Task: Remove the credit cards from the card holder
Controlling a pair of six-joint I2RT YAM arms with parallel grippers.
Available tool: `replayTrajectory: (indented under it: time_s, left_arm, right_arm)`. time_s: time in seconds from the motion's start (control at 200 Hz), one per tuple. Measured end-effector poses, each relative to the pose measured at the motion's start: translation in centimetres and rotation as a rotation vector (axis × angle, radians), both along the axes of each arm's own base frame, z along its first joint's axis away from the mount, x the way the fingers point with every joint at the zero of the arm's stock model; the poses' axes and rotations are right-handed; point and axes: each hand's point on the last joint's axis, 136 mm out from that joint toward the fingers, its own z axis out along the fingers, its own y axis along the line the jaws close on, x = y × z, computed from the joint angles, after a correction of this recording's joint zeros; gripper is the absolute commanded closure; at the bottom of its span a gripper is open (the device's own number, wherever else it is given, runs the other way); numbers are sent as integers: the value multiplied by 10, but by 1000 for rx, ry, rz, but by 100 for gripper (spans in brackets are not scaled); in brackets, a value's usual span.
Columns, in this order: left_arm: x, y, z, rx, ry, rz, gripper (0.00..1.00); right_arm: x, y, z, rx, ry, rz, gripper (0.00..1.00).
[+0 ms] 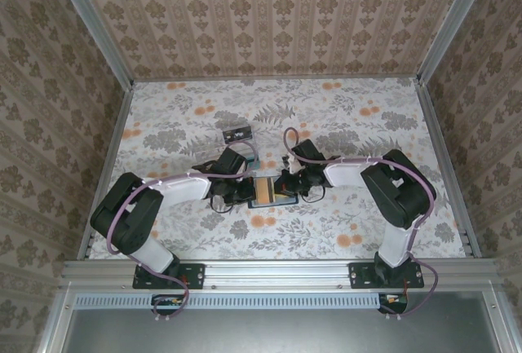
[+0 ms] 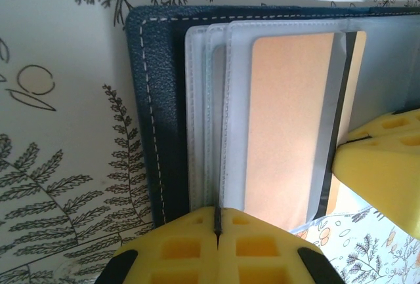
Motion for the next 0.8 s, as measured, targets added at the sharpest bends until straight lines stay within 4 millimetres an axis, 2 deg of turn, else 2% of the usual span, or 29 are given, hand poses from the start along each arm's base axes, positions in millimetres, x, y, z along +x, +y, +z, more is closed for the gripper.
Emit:
replayTrajectory:
  time_s: [0.23,0.55,0.8]
  left_arm:
    - [0,0,0,0,1,1,100]
    - [0,0,0,0,1,0,100]
    - [0,0,0,-3,4,2,100]
  right_arm:
    - [-7,-9,1,-7,5,-29,100]
    - [-4,-22,5,-10,-2,-58,100]
    - [-3,-40,5,-19,-4,-84,100]
